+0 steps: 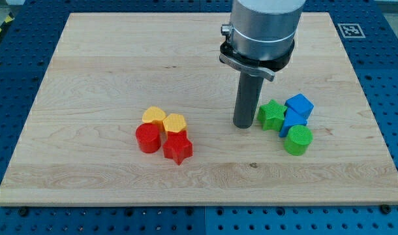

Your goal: Move the green star to the top left of the board

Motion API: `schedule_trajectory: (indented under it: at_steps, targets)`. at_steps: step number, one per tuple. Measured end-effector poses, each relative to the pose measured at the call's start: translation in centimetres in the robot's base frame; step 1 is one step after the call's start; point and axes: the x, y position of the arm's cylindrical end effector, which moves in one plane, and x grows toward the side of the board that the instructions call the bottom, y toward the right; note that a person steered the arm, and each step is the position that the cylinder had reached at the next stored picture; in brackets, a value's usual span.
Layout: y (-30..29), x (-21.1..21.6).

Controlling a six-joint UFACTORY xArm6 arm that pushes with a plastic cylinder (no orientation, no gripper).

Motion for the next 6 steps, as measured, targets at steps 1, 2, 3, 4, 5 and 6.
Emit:
schedule_trajectory:
  at_steps: [1,2,3,4,5,6]
  targets:
    - [0.0,0.0]
    - [0.0,0.0]
    - [0.0,0.0]
    - [-1.5,0.4]
    - [-1.5,2.2]
    - [-1.5,3.8]
